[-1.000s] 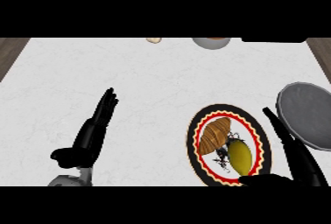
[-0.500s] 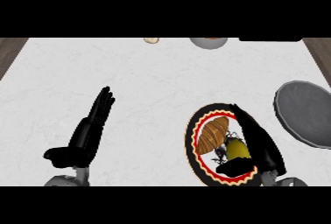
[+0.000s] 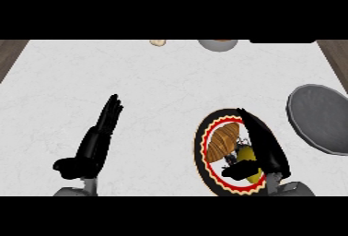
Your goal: Pick the croissant from the plate and place it in the pan
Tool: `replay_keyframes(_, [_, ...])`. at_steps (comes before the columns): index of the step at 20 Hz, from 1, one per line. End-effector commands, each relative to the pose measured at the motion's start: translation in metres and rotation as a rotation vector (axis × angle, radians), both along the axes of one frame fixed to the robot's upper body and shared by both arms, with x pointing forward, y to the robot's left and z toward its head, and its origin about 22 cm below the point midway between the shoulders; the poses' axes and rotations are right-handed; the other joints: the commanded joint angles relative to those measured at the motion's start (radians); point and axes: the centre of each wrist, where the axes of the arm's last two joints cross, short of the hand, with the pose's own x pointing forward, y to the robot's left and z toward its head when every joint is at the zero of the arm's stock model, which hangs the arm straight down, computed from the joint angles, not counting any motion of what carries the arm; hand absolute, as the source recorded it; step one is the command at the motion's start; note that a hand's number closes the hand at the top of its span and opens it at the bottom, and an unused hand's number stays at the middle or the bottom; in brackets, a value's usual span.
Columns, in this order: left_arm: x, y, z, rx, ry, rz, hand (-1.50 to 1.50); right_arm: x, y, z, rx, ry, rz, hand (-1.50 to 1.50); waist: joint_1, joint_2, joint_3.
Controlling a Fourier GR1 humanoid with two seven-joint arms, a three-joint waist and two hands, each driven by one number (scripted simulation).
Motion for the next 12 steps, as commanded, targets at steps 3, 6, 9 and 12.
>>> replay_keyframes(3, [-0.002, 0.003, -0.003, -0.003, 0.0, -0.007, 0.0, 0.0, 0.004, -0.019, 0.033, -0.013, -0.028, -1.5, -0.001, 0.0, 0.0])
replay_keyframes(6, [-0.002, 0.012, 0.011, 0.007, -0.014, -0.006, 0.0, 0.002, 0.01, -0.015, 0.028, -0.019, -0.023, -1.5, 0.0, 0.0, 0.0])
replay_keyframes(9, [-0.008, 0.01, -0.007, -0.012, -0.004, -0.006, 0.0, 0.02, 0.018, -0.041, 0.033, 0.014, -0.012, -1.5, 0.003, 0.0, 0.0])
replay_keyframes(12, [-0.004, 0.001, 0.008, -0.002, -0.012, 0.001, 0.0, 0.028, 0.01, -0.04, 0.023, 0.059, -0.044, -1.5, 0.002, 0.0, 0.0])
